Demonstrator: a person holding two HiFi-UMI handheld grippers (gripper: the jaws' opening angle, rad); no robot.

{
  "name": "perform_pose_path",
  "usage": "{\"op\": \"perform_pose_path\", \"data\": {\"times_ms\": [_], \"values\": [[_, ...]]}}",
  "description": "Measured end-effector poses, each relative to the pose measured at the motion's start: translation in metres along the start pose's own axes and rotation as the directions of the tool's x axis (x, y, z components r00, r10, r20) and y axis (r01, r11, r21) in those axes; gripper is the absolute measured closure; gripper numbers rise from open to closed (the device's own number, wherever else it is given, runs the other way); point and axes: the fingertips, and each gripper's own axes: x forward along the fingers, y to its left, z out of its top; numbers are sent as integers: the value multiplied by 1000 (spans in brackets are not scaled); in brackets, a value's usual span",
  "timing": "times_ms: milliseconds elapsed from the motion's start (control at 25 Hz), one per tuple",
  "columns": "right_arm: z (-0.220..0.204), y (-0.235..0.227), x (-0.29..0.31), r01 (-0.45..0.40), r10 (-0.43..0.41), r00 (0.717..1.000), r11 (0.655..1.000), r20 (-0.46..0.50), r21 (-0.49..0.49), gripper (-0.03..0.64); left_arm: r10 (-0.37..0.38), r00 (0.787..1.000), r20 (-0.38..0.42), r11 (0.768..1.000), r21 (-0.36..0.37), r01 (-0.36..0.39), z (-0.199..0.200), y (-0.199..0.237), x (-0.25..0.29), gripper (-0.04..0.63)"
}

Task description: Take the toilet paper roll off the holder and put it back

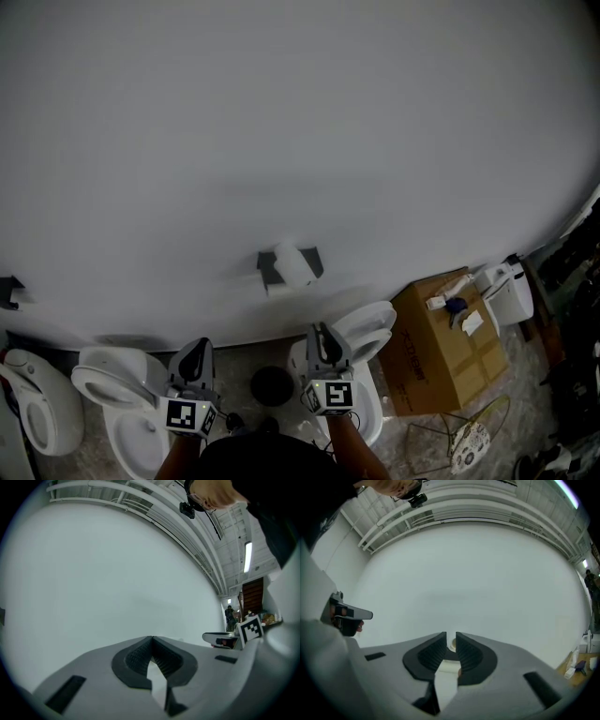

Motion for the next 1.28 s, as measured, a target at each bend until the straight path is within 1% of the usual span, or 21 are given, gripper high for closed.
{"op": "perform_pose_path", "data": {"times_ms": [80,200,240,640,1080,1280], "values": [[3,0,-6,6,-6,1000,1000,5,-15,571,3,1000,2,1000,2,-3,1,0,-1,592],[9,-2,-13,27,-26,999,1000,21,-12,609,7,1000,11,1000,8,-7,3,-1,-4,592],[11,-3,-15,32,-31,999,999,28,-12,612,8,1000,14,1000,11,-8,4,-1,-5,592],[15,-11,-25,68,-67,997,998,48,-18,614,7,1000,20,1000,24,-7,5,-4,-9,592],[18,-17,-28,92,-92,994,996,61,-7,614,-5,1000,5,1000,4,5,3,-7,-4,592],[18,-18,-29,100,-99,993,995,65,-9,614,-12,1000,9,1000,9,12,4,-8,-3,592]]}}
